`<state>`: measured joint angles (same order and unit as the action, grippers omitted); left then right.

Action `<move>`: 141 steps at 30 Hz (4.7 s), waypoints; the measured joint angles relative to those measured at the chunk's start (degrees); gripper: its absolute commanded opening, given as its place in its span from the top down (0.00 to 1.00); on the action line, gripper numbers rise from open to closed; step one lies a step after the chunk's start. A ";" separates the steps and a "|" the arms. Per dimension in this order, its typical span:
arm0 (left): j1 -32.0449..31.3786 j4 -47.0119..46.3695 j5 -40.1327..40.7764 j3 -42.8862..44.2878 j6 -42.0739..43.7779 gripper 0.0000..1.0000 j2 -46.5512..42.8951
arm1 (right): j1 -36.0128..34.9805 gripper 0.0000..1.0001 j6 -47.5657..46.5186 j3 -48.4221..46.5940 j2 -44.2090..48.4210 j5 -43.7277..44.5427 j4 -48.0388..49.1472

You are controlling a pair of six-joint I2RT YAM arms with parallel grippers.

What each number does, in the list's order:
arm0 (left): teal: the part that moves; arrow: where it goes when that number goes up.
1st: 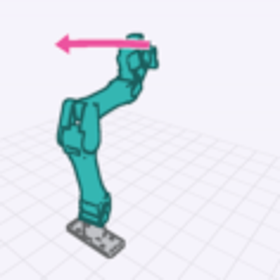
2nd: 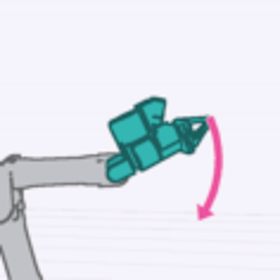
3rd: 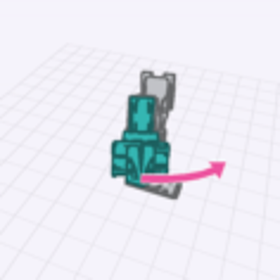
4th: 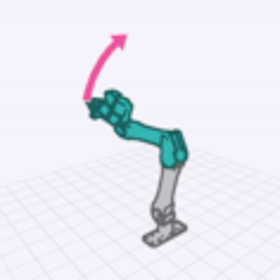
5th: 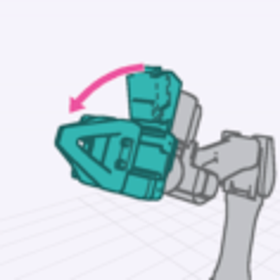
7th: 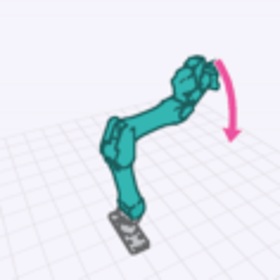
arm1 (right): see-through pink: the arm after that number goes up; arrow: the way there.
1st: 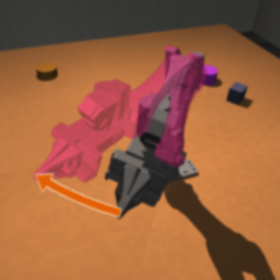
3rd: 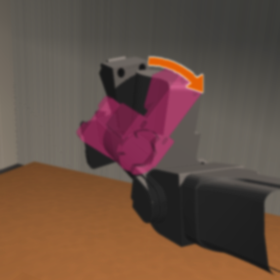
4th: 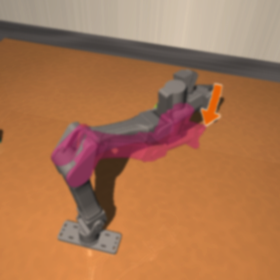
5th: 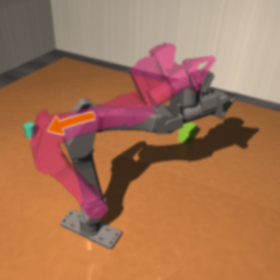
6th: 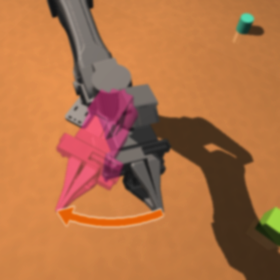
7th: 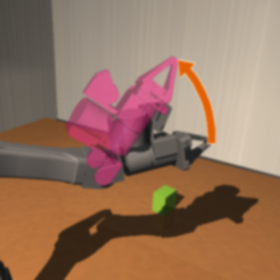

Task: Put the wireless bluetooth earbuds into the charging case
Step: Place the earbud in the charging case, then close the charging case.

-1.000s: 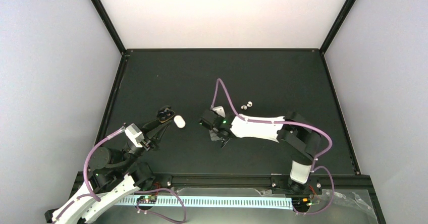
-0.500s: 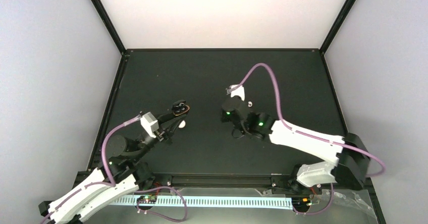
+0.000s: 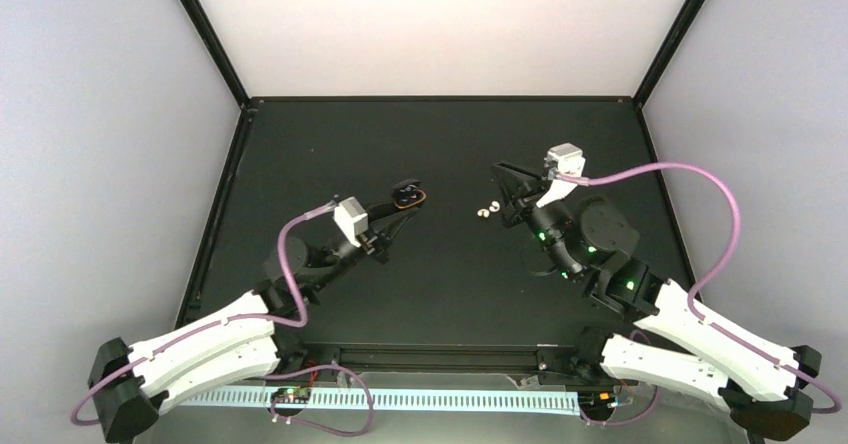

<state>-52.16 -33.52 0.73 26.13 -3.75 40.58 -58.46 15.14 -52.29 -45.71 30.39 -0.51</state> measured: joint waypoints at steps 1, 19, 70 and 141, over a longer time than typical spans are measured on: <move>0.00 -1.57 -0.79 0.00 0.00 0.99 1.86 | 0.00 0.99 -1.27 0.00 0.74 -0.70 0.70; 0.00 -18.88 -14.34 5.84 -1.51 0.98 18.25 | -0.22 0.99 -13.18 -0.07 1.79 -25.18 10.14; 0.00 -19.65 -15.89 7.48 -10.82 0.98 19.43 | -1.01 0.99 -16.33 3.28 -1.27 -22.97 13.18; 0.00 -19.76 -17.94 6.54 -12.96 0.98 17.31 | -1.03 0.13 -6.38 -6.25 6.08 -17.46 -3.78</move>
<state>-52.16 -53.28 -17.21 32.67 -16.71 57.89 -59.48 8.75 -58.54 -39.64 12.93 -4.29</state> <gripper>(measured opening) 0.197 0.865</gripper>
